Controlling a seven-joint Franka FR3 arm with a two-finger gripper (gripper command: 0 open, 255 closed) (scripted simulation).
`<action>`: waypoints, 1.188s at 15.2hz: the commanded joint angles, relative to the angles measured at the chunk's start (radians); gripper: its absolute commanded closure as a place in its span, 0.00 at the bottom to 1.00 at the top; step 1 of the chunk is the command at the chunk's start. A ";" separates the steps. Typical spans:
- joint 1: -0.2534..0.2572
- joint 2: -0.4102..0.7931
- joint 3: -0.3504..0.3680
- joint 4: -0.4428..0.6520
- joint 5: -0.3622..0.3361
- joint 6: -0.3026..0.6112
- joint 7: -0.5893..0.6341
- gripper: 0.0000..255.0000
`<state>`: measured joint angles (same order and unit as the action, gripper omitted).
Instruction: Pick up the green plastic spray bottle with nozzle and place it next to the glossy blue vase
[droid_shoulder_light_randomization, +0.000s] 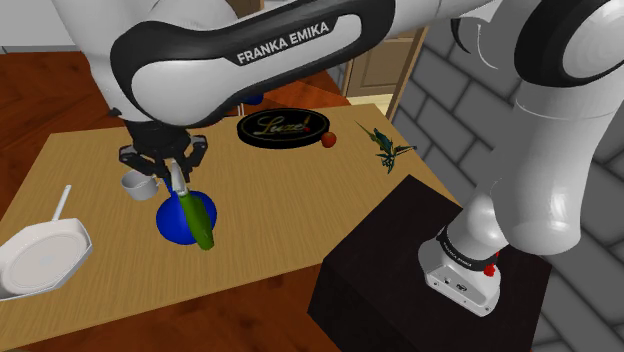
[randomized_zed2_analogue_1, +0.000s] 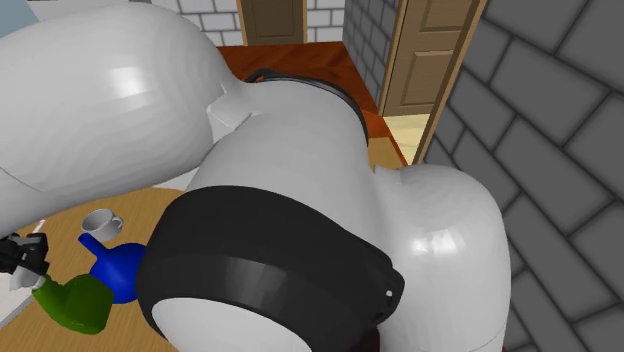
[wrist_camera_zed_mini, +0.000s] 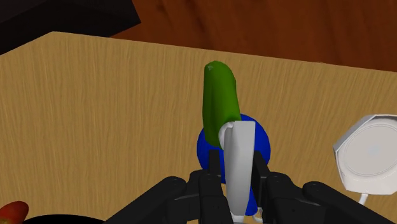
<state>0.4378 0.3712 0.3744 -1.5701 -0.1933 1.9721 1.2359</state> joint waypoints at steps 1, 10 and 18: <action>-0.002 0.000 -0.001 -0.030 -0.002 0.030 0.003 1.00; 0.000 0.036 -0.010 -0.101 -0.023 0.135 0.020 1.00; 0.006 0.081 -0.022 -0.147 -0.047 0.222 0.039 1.00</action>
<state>0.4423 0.4468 0.3540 -1.7100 -0.2367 2.1815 1.2710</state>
